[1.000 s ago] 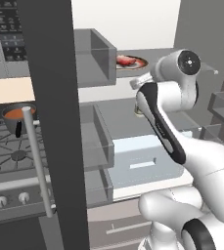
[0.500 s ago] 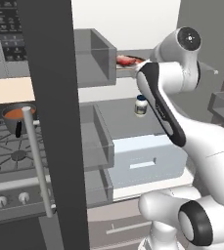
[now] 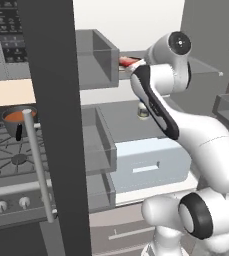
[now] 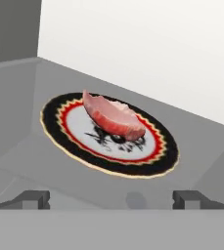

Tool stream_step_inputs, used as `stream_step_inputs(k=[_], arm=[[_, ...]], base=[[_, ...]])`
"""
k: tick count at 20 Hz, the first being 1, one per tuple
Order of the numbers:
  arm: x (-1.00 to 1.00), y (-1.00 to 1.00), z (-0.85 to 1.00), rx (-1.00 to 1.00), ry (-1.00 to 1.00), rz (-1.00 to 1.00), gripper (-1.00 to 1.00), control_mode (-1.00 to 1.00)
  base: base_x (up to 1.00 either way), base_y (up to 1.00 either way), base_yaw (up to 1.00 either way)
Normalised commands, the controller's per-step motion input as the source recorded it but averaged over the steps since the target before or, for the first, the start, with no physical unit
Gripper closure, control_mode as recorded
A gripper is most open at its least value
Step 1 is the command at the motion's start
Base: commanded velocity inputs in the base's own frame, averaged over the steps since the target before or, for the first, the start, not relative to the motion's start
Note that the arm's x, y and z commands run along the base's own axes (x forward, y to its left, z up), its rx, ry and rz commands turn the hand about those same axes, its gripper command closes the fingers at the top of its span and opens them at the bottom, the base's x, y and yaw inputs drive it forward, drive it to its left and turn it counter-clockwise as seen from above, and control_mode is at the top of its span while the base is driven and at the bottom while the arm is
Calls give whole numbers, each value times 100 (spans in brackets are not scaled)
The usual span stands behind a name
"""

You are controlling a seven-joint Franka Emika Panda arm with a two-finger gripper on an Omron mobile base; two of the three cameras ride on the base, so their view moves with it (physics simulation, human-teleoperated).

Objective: Retrieve the steak from the fridge and place it on the saucepan with marinade on the stove.

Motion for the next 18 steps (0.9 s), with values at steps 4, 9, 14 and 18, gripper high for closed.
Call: stream_step_inputs(k=[4, 9, 14, 18], arm=[[28, 25, 3, 0, 0, 0, -100, -100], [20, 18, 8, 0, 1, 0, -100, -100], [22, 5, 3, 0, 5, 0, -100, -100], [30, 1, 0, 0, 3, 0, -100, -100]], base=[[0, 0, 0], [0, 0, 0], [0, 0, 0], [0, 0, 0]])
